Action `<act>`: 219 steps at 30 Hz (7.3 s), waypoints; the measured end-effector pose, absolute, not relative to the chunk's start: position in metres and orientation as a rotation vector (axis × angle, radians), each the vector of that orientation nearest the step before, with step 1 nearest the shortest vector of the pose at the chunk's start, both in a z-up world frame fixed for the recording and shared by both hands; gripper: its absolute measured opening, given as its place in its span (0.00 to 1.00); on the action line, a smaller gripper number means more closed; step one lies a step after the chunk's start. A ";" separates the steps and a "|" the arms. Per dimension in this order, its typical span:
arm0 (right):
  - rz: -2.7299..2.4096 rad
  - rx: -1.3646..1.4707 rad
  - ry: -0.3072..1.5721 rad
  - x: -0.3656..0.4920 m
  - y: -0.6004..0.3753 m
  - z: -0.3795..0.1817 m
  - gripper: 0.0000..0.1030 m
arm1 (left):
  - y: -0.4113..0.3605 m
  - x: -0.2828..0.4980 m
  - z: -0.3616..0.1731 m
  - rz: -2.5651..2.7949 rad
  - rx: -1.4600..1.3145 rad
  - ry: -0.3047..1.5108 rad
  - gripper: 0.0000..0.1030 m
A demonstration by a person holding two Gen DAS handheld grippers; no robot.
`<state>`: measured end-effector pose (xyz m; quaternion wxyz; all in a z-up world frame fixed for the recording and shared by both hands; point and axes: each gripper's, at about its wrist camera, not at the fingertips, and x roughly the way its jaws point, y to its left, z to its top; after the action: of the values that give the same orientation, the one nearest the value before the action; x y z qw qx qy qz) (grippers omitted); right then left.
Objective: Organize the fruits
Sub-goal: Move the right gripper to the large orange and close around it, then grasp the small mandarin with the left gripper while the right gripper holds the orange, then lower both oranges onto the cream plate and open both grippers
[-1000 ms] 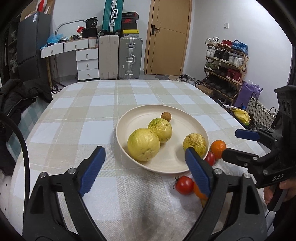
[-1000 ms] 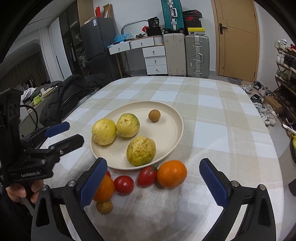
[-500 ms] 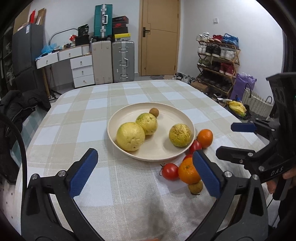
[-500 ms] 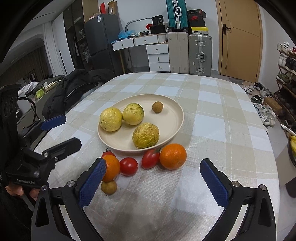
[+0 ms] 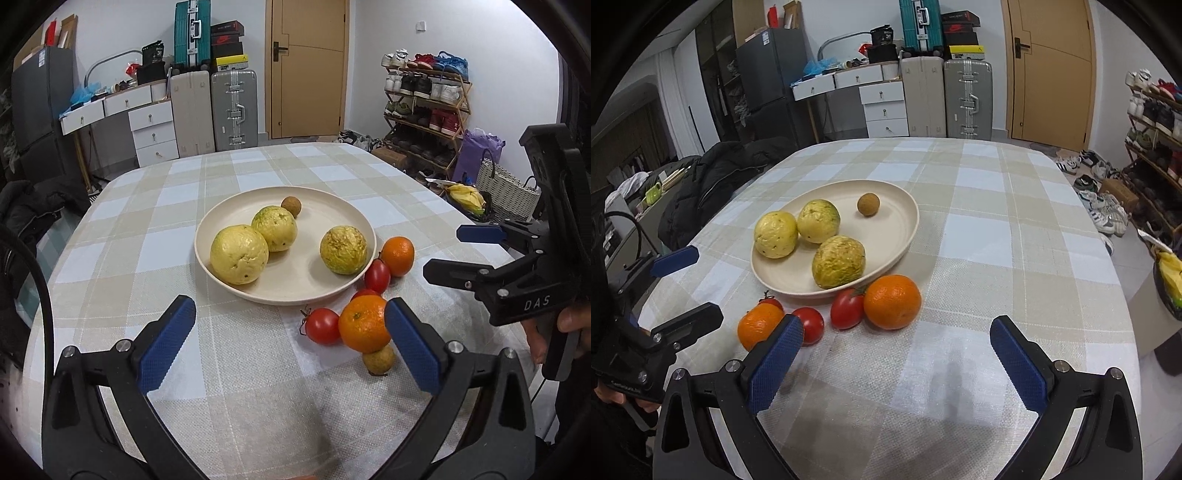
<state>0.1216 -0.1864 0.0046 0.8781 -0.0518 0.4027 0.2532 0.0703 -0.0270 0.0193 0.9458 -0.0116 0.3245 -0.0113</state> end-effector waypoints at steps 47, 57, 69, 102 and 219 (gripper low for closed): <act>0.580 0.182 0.948 0.158 -0.189 -0.029 0.41 | -0.035 0.082 -0.007 -0.062 -0.037 0.730 0.99; 0.580 0.175 0.939 0.157 -0.194 -0.027 0.40 | -0.040 0.081 -0.008 -0.072 -0.022 0.726 0.99; 0.588 0.171 0.908 0.151 -0.200 -0.016 0.40 | -0.048 0.081 -0.009 -0.135 -0.010 0.740 0.81; 0.581 0.173 0.883 0.150 -0.203 -0.009 0.40 | -0.052 0.081 -0.008 -0.250 -0.061 0.736 0.34; 0.551 0.110 0.803 0.183 -0.179 0.003 0.96 | 0.018 0.140 0.000 -0.046 -0.101 0.721 0.51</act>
<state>0.1833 -0.1793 0.0034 0.8823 0.0530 0.3858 0.2644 0.1405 0.0177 -0.0001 0.9342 -0.0493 0.3525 -0.0223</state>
